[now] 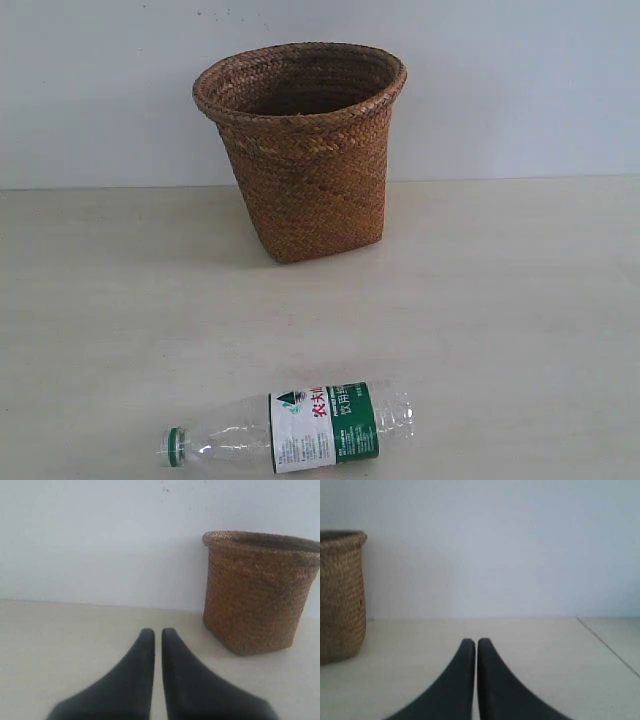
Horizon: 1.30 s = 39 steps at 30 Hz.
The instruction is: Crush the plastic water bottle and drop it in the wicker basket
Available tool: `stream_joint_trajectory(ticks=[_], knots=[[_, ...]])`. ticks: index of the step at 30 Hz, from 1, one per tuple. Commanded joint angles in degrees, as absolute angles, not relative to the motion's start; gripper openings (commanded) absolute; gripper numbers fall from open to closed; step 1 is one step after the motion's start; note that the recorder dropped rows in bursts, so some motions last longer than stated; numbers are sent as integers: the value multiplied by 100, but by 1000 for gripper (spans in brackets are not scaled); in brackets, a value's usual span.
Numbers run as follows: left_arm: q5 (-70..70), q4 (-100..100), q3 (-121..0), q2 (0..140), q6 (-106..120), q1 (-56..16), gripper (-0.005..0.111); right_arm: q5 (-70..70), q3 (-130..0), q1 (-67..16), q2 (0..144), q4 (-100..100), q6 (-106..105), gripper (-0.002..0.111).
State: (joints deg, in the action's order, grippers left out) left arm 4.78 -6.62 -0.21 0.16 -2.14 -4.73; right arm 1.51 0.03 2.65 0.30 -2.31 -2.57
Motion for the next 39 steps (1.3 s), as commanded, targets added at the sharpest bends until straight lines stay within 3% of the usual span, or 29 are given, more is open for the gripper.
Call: stream_joint_trajectory(ticks=[1,10,14,24,29,39], knots=[[-81,-967,0,0,-326,-460,5,-914,0,285,0,-320,103,0],[-2416,-967,0,0,-961,-460,5,-1998,-207,285,0,-280,900,0],[-2598,-967,-340,264,-1026,-460,5,-1998,-694,285,146,-251,888,0],[-2528,-897,-2713,3684,-1026,-460,5,-1410,-2994,285,3272,-133,809,0],[-1722,356,-3580,5084,-1026,-460,5,-340,-3920,285,4855,572,809,0],[583,1700,-4782,6875,-843,-472,5,1781,-5055,184,6376,486,-340,0]])
